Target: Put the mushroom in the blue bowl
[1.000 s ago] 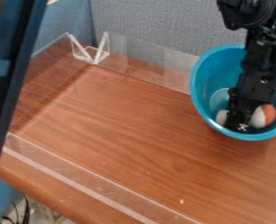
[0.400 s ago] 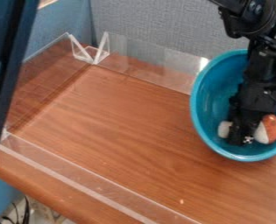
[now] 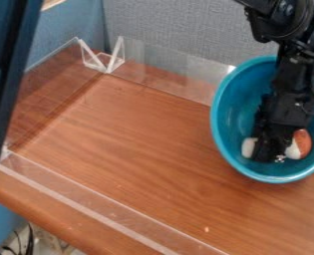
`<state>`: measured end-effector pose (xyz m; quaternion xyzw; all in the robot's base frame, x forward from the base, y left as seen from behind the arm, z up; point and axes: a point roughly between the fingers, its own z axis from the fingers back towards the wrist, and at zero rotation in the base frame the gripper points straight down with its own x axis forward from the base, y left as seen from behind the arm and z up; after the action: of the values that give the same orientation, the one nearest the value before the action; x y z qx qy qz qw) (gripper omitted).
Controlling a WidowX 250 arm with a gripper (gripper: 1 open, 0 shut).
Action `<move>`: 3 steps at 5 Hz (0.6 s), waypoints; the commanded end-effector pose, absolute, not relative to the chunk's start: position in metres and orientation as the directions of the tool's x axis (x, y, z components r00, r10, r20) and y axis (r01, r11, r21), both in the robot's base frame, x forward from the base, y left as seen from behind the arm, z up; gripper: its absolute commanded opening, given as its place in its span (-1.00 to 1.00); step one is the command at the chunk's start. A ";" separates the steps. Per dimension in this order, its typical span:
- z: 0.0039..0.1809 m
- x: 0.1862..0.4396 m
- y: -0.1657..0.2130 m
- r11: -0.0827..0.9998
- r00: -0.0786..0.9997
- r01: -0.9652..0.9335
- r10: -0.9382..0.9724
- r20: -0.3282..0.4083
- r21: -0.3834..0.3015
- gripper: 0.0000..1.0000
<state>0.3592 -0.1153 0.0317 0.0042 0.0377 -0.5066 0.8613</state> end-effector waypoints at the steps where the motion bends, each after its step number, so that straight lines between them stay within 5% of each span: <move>1: 0.081 0.372 -0.121 0.515 0.515 0.855 -0.857 0.017 0.056 -1.00; 2: 0.085 0.376 -0.126 0.539 0.539 0.840 -0.842 0.018 0.061 1.00; 3: 0.088 0.374 -0.126 0.514 0.514 0.855 -0.857 0.020 0.064 -1.00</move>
<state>0.3684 -0.1191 0.0468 0.0121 0.0301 -0.4859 0.8734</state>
